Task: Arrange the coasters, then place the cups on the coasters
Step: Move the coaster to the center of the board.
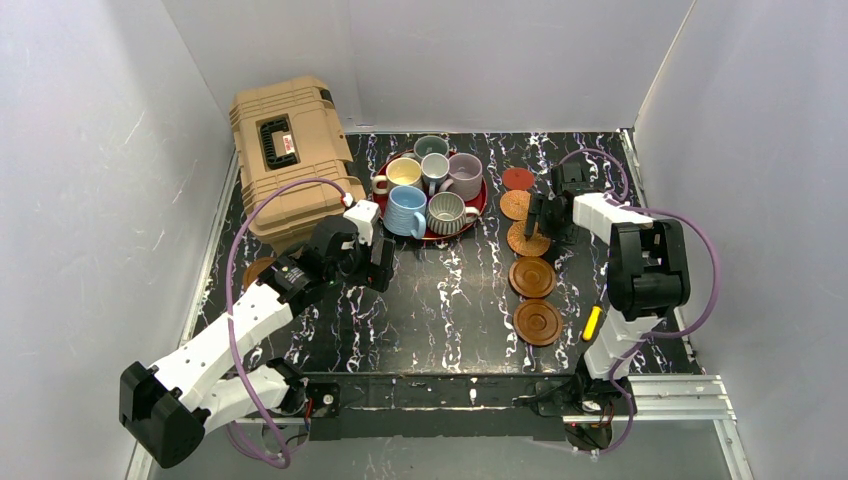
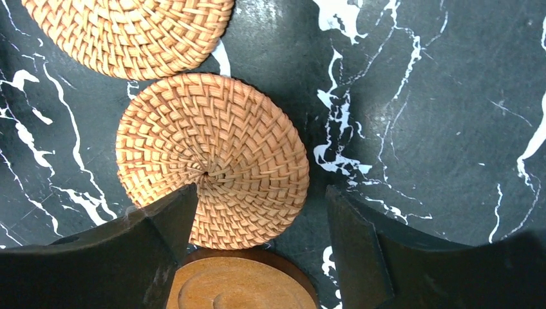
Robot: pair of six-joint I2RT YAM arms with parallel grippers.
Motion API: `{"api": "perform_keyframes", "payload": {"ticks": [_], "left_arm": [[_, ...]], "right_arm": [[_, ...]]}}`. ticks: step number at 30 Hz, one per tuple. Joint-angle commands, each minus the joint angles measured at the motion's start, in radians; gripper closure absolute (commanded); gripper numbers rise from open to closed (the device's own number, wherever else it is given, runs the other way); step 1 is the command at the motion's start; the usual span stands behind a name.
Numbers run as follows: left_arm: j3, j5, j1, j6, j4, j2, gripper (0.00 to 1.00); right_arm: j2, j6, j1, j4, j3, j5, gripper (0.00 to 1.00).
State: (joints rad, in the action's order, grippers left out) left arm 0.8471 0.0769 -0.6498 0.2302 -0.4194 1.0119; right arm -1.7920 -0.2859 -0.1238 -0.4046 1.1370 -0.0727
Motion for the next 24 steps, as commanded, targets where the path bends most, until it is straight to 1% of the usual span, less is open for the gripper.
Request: {"api": "perform_keyframes", "payload": {"ticks": [1,8,24], "left_arm": [[0.021,0.019,0.003,-0.010,-0.014,-0.021,0.05],[0.024,0.022,0.003,-0.013,-0.015,-0.022,0.05],[0.026,0.017,0.003,-0.014,-0.016,-0.019,0.05]], "right_arm": [[-0.029,0.030,0.006,0.039,0.048,0.049,0.21],[-0.031,0.037,0.006,0.056,0.022,0.112,0.25],[-0.024,0.021,0.006,0.070,0.000,0.152,0.26]]}}
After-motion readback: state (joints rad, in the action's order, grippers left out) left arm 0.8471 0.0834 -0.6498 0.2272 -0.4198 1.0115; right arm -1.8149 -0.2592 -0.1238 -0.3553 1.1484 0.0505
